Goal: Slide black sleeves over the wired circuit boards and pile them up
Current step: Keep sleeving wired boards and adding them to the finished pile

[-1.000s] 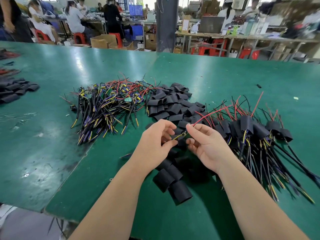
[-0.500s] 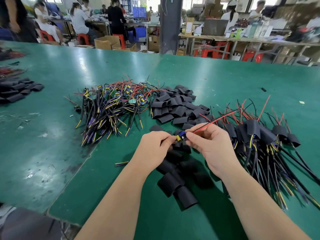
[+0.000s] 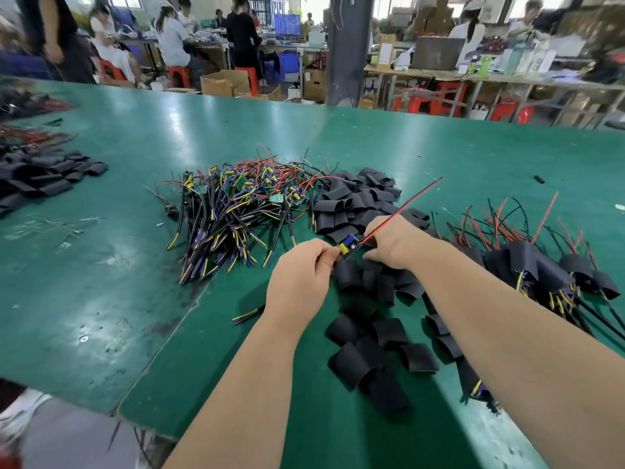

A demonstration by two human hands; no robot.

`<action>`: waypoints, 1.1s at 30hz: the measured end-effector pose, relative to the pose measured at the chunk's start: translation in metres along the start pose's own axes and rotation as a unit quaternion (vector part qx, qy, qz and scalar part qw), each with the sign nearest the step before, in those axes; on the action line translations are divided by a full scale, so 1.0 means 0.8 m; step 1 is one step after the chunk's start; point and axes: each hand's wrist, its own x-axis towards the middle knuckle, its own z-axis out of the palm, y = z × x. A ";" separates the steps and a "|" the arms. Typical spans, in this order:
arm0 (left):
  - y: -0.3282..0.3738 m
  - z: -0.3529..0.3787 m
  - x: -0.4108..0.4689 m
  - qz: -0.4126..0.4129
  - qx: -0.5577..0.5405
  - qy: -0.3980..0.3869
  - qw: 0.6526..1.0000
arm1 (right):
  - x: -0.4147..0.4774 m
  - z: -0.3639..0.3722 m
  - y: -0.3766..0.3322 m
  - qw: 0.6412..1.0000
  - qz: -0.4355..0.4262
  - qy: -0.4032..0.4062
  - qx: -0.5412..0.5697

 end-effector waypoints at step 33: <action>0.003 0.000 -0.007 0.059 0.005 -0.026 0.998 | -0.148 0.023 0.040 0.245 0.069 0.260 0.932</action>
